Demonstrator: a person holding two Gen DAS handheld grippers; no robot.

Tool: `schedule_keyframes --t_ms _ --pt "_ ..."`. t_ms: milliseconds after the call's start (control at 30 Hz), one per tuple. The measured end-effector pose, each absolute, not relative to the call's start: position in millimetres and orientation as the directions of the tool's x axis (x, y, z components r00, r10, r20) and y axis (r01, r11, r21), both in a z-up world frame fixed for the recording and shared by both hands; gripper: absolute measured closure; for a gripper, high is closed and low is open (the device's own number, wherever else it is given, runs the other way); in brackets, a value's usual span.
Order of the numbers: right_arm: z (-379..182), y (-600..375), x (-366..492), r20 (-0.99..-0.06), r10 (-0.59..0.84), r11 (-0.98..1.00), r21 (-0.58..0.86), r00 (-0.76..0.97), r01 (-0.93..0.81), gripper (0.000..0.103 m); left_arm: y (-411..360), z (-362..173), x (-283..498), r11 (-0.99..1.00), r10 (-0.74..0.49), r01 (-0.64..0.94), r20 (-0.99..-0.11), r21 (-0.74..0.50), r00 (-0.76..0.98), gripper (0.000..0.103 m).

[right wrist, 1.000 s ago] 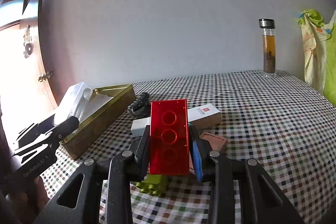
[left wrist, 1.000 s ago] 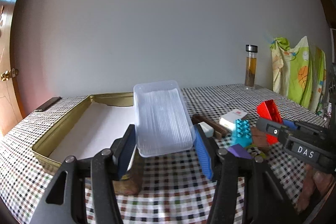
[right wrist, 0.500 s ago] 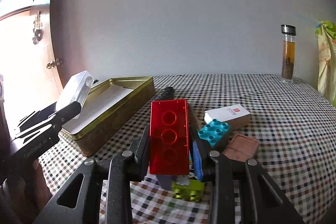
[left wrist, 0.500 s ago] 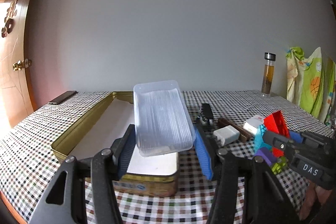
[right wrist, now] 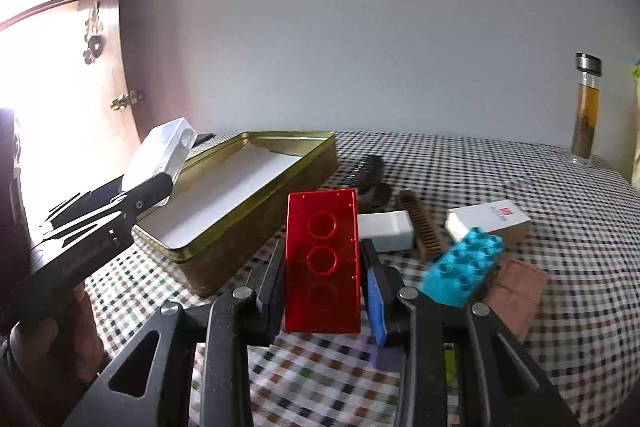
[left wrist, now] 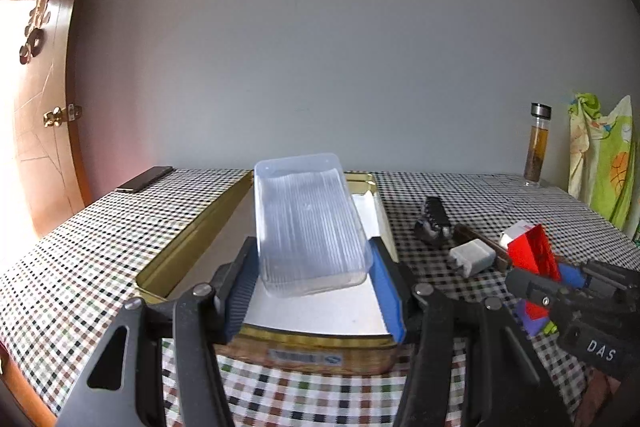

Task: Organize rigid objects
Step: 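Lift the clear box and red brick and carry both over the gold tin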

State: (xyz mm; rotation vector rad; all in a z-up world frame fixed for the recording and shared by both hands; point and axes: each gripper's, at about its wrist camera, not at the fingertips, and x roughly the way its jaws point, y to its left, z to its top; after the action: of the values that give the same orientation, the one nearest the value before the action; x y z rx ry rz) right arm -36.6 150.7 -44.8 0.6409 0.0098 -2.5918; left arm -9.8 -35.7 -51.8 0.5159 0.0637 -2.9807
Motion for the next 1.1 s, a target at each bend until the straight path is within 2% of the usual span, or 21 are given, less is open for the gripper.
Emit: schedule_keyframes --t_ms 467,667,867,1100 --pt "-44 121 -44 -0.479 -0.502 -0.846 0.099 -0.720 0.524 0.067 -61 -51 -21 -0.986 -0.152 0.165 -0.383 0.000 -0.911 0.049" --pt "-35 103 -59 -0.507 -0.527 -0.825 0.111 -0.683 0.554 0.067 -74 -50 -37 -0.989 -0.142 0.143 -0.437 0.032 -0.888 0.049" --pt "-29 85 -74 -0.530 -0.528 -0.817 0.104 -0.663 0.567 0.067 -84 -55 -57 -0.994 -0.106 0.111 -0.529 0.021 -0.842 0.049" --pt "-20 61 -96 -0.550 -0.530 -0.808 0.096 -0.645 0.582 0.067 -90 -48 -74 -0.997 -0.077 0.071 -0.567 0.033 -0.820 0.049"
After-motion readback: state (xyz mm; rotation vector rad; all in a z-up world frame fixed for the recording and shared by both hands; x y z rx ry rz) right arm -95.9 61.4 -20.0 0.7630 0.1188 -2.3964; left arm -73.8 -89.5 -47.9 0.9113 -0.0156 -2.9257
